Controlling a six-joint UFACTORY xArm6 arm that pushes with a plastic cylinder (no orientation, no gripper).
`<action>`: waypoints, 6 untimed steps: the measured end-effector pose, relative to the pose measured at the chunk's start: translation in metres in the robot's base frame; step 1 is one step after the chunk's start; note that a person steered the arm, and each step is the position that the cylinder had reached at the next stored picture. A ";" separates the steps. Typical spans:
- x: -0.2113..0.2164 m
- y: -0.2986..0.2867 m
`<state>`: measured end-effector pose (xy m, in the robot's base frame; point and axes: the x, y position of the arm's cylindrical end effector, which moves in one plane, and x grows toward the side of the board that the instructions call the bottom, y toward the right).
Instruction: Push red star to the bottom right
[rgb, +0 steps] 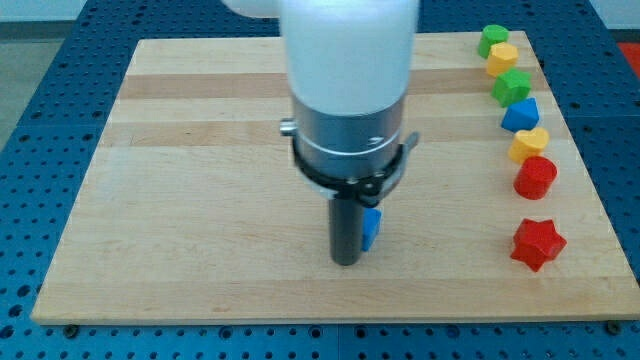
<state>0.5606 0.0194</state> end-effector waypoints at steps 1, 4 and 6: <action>-0.002 0.031; -0.012 0.120; -0.022 0.144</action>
<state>0.5388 0.1638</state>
